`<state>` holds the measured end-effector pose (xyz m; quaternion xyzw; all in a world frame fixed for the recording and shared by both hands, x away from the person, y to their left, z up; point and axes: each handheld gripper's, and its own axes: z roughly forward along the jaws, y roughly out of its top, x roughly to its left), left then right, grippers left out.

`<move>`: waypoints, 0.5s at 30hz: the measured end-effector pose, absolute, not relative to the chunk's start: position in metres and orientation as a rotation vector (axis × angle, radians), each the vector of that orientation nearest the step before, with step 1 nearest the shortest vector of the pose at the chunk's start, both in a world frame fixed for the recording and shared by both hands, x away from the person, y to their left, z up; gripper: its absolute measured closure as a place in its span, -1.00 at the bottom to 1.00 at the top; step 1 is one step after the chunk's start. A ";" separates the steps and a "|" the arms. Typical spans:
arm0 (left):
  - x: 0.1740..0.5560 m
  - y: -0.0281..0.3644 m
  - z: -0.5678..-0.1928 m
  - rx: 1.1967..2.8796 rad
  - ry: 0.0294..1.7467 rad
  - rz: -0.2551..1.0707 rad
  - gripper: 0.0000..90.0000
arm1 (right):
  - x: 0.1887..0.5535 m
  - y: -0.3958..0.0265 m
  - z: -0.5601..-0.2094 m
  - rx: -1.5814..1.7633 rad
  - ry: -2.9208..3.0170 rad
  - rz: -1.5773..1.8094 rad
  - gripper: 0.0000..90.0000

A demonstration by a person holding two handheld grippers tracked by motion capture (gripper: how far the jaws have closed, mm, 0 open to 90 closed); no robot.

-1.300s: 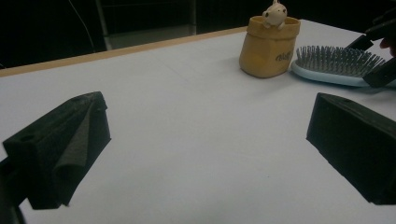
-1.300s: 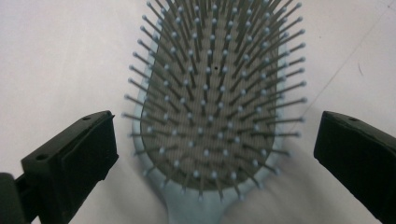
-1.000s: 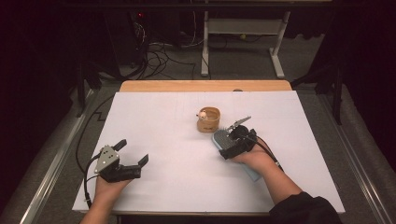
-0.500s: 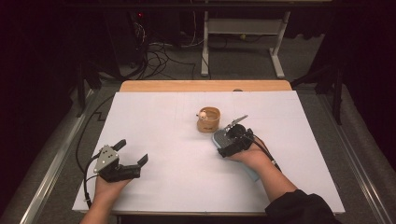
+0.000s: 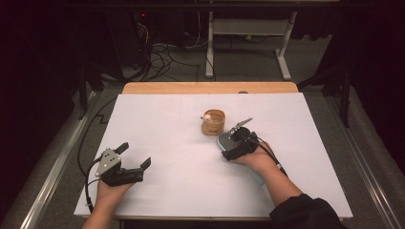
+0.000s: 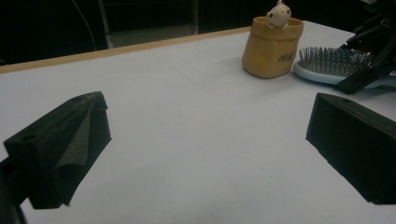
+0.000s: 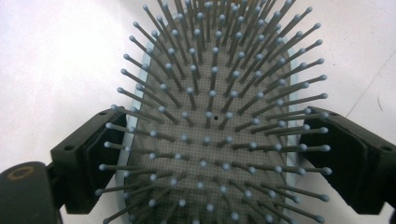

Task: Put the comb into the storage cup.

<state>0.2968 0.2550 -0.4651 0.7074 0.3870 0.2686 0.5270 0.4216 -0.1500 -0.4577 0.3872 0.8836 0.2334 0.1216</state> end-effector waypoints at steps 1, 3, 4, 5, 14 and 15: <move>0.297 0.255 -0.465 1.691 0.925 0.642 -0.99 | 0.422 -0.150 -0.457 1.129 2.582 0.679 -0.75; 0.297 0.255 -0.465 1.691 0.923 0.641 -0.99 | 0.421 -0.149 -0.457 1.126 2.587 0.677 -0.74; 0.297 0.255 -0.465 1.691 0.923 0.641 -0.99 | 0.421 -0.149 -0.457 1.126 2.590 0.672 -0.74; 0.297 0.255 -0.465 1.692 0.923 0.641 -0.98 | 0.422 -0.149 -0.457 1.115 2.593 0.673 -0.75; 0.297 0.255 -0.465 1.691 0.921 0.643 -0.97 | 0.423 -0.148 -0.456 1.113 2.603 0.657 -0.73; 0.296 0.255 -0.465 1.691 0.920 0.645 -0.97 | 0.423 -0.148 -0.456 1.113 2.603 0.657 -0.73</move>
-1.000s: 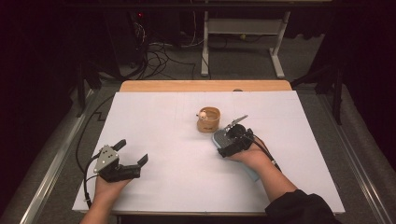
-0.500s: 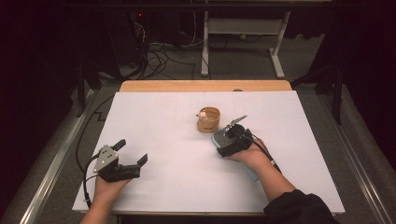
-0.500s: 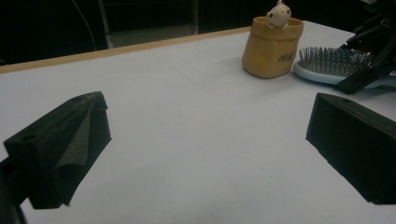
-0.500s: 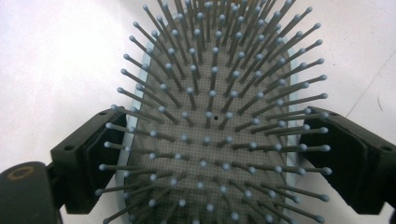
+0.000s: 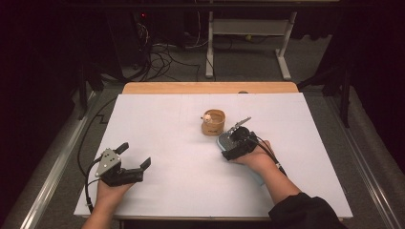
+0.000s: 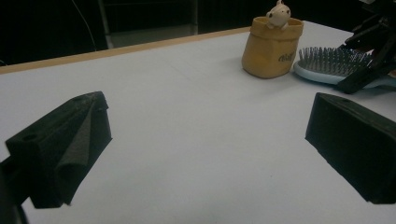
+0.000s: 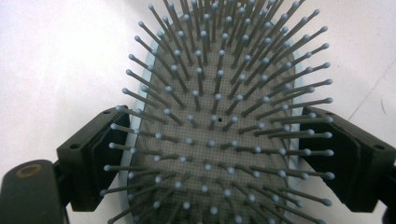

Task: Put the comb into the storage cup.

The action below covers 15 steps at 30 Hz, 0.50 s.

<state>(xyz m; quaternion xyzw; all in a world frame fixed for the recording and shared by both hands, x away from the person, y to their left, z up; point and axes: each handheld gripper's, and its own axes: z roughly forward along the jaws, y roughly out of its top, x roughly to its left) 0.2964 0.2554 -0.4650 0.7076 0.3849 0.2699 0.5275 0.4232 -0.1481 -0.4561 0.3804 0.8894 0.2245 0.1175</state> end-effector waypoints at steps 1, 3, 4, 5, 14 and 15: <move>0.296 0.255 -0.465 1.691 0.920 0.644 -0.97 | 0.423 -0.148 -0.456 1.114 2.602 0.659 -0.72; 0.296 0.256 -0.465 1.689 0.921 0.644 -0.97 | 0.423 -0.148 -0.456 1.118 2.600 0.659 -0.71; 0.296 0.256 -0.465 1.689 0.921 0.644 -0.97 | 0.422 -0.148 -0.456 1.127 2.599 0.659 -0.70; 0.296 0.256 -0.465 1.689 0.921 0.645 -0.97 | 0.422 -0.148 -0.455 1.121 2.603 0.660 -0.68; 0.296 0.256 -0.465 1.689 0.921 0.645 -0.96 | 0.422 -0.147 -0.455 1.128 2.597 0.659 -0.61; 0.296 0.256 -0.465 1.689 0.921 0.645 -0.96 | 0.422 -0.147 -0.455 1.130 2.597 0.659 -0.60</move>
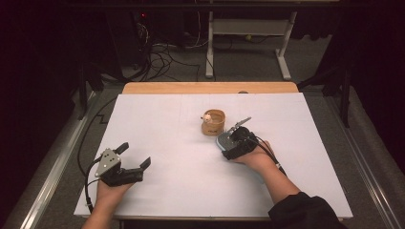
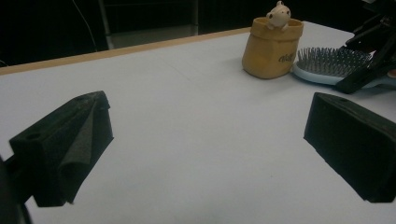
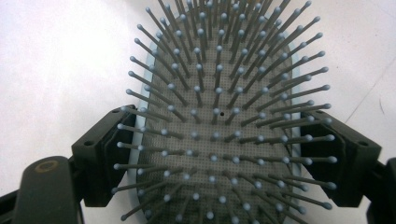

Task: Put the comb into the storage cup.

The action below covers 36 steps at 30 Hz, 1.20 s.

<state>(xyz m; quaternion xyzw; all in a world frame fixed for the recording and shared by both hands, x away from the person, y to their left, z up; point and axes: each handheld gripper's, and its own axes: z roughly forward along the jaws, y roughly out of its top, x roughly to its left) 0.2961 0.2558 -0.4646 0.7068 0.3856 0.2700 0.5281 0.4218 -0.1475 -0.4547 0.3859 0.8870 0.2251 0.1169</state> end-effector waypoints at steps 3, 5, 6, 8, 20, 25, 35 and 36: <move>0.296 0.256 -0.465 1.687 0.923 0.643 -0.95 | 0.422 -0.147 -0.454 1.137 2.594 0.652 -0.57; 0.296 0.256 -0.465 1.688 0.922 0.643 -0.95 | 0.422 -0.147 -0.454 1.139 2.594 0.649 -0.57; 0.296 0.256 -0.465 1.686 0.923 0.643 -0.94 | 0.422 -0.146 -0.453 1.150 2.593 0.639 -0.56; 0.296 0.257 -0.465 1.685 0.924 0.642 -0.94 | 0.422 -0.146 -0.453 1.152 2.591 0.637 -0.56; 0.296 0.258 -0.464 1.680 0.926 0.639 -0.92 | 0.420 -0.146 -0.450 1.179 2.592 0.601 -0.54; 0.296 0.258 -0.465 1.683 0.926 0.637 -0.92 | 0.418 -0.151 -0.446 1.177 2.590 0.592 -0.54; 0.296 0.258 -0.464 1.686 0.927 0.638 -0.91 | 0.408 -0.160 -0.431 1.171 2.579 0.631 -0.55; 0.296 0.258 -0.465 1.686 0.928 0.640 -0.91 | 0.407 -0.160 -0.430 1.169 2.577 0.638 -0.54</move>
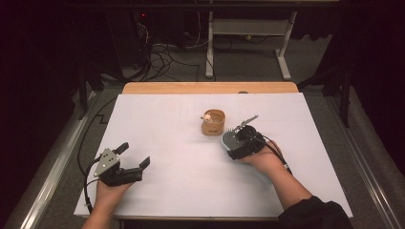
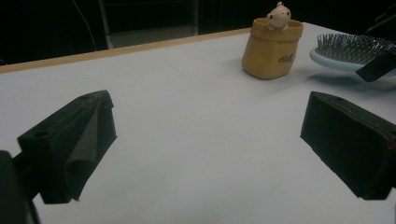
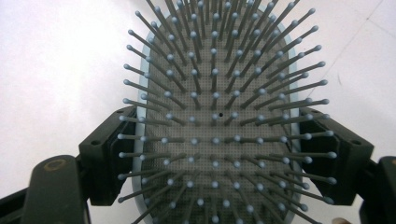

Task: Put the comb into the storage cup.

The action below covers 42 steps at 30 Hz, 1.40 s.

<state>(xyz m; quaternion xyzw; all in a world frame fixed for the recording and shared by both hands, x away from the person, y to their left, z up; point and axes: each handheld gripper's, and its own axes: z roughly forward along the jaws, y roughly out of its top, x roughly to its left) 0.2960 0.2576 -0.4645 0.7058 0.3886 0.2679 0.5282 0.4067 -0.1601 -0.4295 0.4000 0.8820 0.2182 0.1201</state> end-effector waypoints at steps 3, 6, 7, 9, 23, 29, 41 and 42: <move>0.296 0.258 -0.465 1.684 0.928 0.638 -0.91 | 0.404 -0.161 -0.426 1.162 2.566 0.653 -0.54; 0.296 0.258 -0.465 1.683 0.927 0.634 -0.91 | 0.400 -0.164 -0.421 1.152 2.555 0.677 -0.55; 0.296 0.257 -0.465 1.683 0.926 0.633 -0.91 | 0.399 -0.165 -0.420 1.156 2.552 0.679 -0.55; 0.297 0.257 -0.465 1.680 0.926 0.629 -0.92 | 0.394 -0.168 -0.417 1.142 2.533 0.703 -0.55; 0.297 0.256 -0.465 1.667 0.925 0.600 -0.97 | 0.377 -0.182 -0.406 1.113 2.405 0.877 -0.55; 0.297 0.253 -0.464 1.675 0.912 0.603 -0.99 | 0.370 -0.186 -0.405 1.092 2.350 0.954 -0.55; 0.296 0.253 -0.465 1.668 0.916 0.601 -0.99 | 0.357 -0.196 -0.405 1.076 2.236 1.083 -0.55; 0.296 0.252 -0.466 1.668 0.921 0.598 -0.99 | 0.357 -0.196 -0.405 1.076 2.236 1.083 -0.55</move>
